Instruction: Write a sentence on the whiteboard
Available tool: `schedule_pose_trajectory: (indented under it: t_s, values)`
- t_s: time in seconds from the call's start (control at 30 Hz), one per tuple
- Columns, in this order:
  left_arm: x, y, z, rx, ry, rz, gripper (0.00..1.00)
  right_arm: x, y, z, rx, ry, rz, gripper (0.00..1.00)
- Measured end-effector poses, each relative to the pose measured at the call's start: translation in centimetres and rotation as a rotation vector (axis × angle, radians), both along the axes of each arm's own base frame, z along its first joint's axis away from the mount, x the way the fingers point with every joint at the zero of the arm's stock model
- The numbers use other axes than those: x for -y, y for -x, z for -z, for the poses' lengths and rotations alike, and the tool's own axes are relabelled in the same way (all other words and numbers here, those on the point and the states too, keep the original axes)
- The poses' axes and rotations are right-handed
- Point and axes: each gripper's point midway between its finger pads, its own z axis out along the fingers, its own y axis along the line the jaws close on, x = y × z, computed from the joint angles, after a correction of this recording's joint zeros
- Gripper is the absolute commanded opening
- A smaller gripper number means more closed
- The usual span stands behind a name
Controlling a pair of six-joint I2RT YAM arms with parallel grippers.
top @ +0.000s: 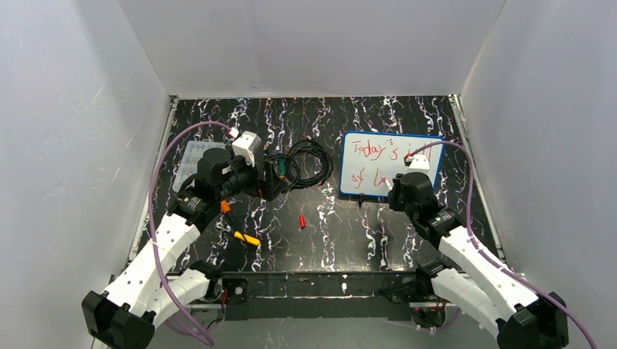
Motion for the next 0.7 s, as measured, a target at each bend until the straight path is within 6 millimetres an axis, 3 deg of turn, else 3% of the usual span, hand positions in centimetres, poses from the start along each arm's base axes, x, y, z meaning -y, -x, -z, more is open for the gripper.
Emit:
schedule_pose_trajectory:
  t_s: [0.23, 0.7]
  values:
    - [0.0, 0.0, 0.1, -0.002, 0.000, 0.000, 0.90, 0.2, -0.7, -1.2, 0.035, 0.017, 0.011, 0.01]
    - [0.0, 0.0, 0.0, -0.003, 0.001, -0.001, 0.90, 0.2, -0.3, -0.3, -0.010, 0.004, 0.029, 0.01]
